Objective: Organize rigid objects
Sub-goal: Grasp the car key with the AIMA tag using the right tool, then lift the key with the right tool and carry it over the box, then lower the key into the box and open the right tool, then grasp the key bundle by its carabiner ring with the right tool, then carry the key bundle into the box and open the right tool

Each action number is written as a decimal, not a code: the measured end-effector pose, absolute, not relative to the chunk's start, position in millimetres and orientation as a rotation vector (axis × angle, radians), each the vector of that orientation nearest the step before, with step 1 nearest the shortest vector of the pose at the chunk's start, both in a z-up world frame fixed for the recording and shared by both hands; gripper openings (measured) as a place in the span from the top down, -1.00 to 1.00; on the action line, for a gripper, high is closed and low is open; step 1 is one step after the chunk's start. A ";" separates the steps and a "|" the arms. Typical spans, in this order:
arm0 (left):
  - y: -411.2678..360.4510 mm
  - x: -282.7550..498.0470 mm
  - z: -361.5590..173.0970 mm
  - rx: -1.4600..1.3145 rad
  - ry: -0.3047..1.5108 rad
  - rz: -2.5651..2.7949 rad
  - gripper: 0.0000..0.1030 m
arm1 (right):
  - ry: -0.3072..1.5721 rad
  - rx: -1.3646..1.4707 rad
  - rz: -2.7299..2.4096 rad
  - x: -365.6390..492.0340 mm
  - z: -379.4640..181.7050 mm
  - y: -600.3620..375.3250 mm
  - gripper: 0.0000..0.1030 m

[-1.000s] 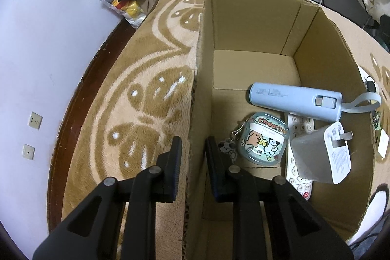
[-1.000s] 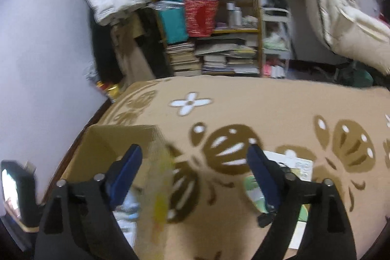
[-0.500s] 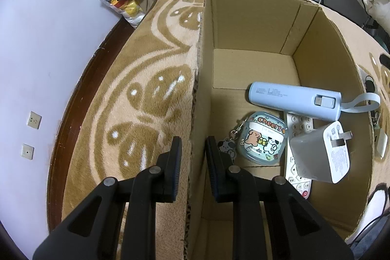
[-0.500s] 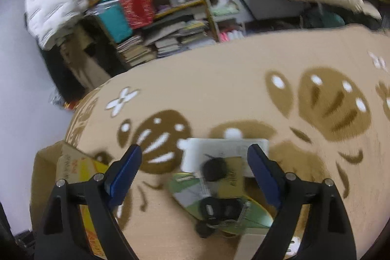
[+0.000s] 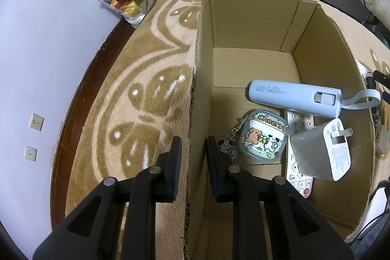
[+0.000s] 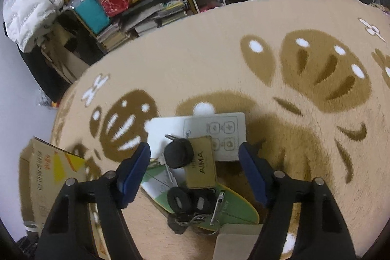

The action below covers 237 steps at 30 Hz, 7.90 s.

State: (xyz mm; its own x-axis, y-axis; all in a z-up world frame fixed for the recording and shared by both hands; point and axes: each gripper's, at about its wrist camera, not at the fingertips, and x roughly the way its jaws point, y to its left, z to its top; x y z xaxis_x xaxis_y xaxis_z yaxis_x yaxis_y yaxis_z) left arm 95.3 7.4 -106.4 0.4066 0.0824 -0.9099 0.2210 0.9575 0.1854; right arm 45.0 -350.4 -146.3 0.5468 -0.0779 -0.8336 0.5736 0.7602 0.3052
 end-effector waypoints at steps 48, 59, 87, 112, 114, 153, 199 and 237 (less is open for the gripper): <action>4.4 94.1 -110.0 0.334 1.152 -0.089 0.60 | 0.870 0.606 -0.411 46.0 -136.4 -333.4 0.73; 4.3 94.1 -110.4 0.333 1.153 -0.089 0.59 | 0.759 0.583 -0.334 45.2 -106.1 -319.4 0.73; 3.3 93.4 -111.7 0.337 1.155 -0.090 0.58 | 0.648 0.446 -0.152 49.7 -69.3 -264.8 0.90; 5.3 94.6 -114.0 0.345 1.163 -0.101 0.57 | 0.982 0.535 -0.077 96.8 -172.3 -241.6 0.37; 6.4 95.1 -114.3 0.341 1.164 -0.104 0.57 | 0.990 0.550 -0.076 100.8 -178.0 -242.7 0.34; 8.3 97.9 -118.4 0.333 1.177 -0.112 0.57 | 0.690 0.335 0.069 64.4 -44.0 -167.7 0.84; 6.6 96.7 -118.6 0.331 1.183 -0.118 0.57 | 0.772 0.420 -0.285 74.8 -130.7 -271.9 -1.00; 10.0 98.7 -118.6 0.331 1.186 -0.121 0.55 | 0.919 0.325 -0.230 76.7 -150.5 -244.1 0.66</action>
